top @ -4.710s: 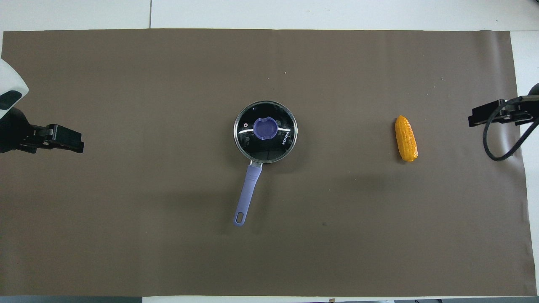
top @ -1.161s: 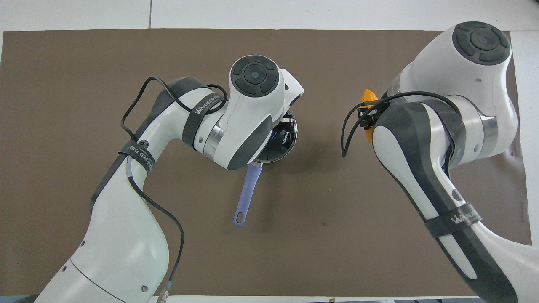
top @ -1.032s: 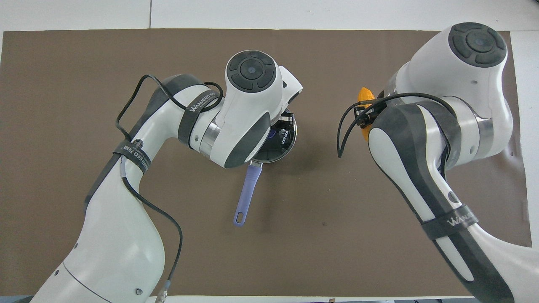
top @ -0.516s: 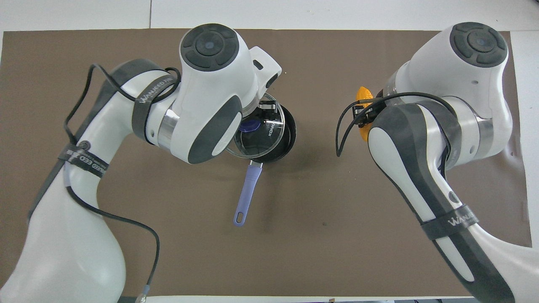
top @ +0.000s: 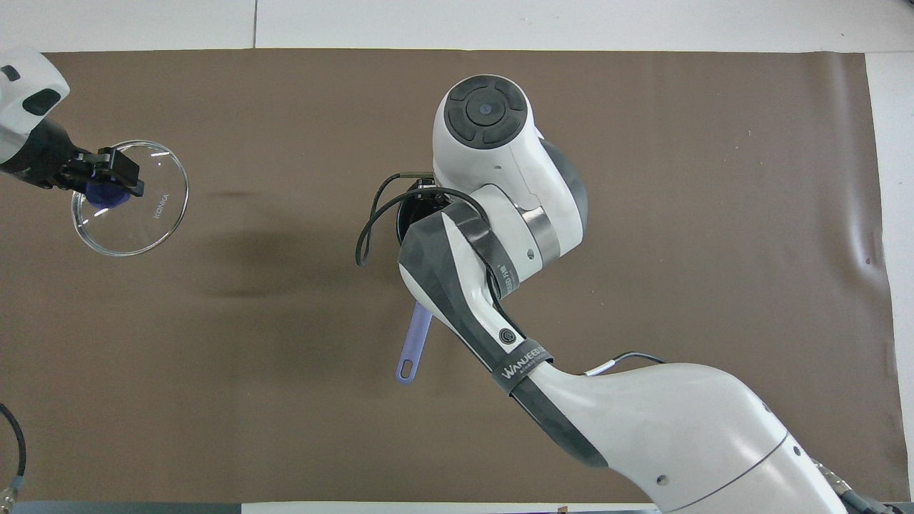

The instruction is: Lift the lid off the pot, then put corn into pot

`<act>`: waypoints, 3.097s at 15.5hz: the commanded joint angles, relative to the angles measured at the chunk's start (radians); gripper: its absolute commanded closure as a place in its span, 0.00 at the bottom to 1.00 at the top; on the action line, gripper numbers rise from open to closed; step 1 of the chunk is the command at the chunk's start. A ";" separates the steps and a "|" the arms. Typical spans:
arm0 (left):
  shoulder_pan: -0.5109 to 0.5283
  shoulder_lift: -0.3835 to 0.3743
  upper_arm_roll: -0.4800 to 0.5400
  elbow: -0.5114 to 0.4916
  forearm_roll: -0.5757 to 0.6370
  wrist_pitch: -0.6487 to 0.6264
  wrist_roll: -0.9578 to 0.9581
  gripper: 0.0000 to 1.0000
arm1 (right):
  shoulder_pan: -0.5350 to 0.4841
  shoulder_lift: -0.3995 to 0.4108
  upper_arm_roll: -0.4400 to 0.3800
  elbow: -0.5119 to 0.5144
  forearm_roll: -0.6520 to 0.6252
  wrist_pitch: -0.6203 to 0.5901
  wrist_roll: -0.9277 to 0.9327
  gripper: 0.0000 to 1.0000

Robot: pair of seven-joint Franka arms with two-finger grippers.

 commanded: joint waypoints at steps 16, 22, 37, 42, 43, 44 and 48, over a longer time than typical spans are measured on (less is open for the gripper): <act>0.053 -0.096 -0.008 -0.505 0.011 0.485 0.083 1.00 | 0.032 -0.063 0.005 -0.198 -0.007 0.124 0.036 0.00; 0.053 -0.081 -0.008 -0.505 0.022 0.502 0.129 1.00 | -0.041 -0.141 -0.036 -0.109 -0.053 -0.043 0.020 0.00; -0.045 -0.181 -0.016 -0.079 0.069 -0.071 -0.075 0.00 | -0.523 -0.563 -0.055 -0.294 -0.056 -0.384 -0.625 0.00; -0.096 -0.324 -0.001 -0.161 0.069 -0.179 -0.077 0.00 | -0.526 -0.591 -0.086 -0.340 -0.055 -0.375 -0.635 0.00; -0.106 -0.347 0.005 -0.199 0.069 -0.179 -0.095 0.00 | -0.528 -0.608 -0.086 -0.360 -0.055 -0.367 -0.636 0.00; -0.113 -0.351 0.007 -0.212 0.069 -0.164 -0.119 0.00 | -0.529 -0.617 -0.086 -0.376 -0.055 -0.353 -0.637 0.00; -0.186 -0.315 0.079 -0.124 0.069 -0.197 -0.132 0.00 | -0.531 -0.597 -0.090 -0.353 -0.055 -0.378 -0.636 0.00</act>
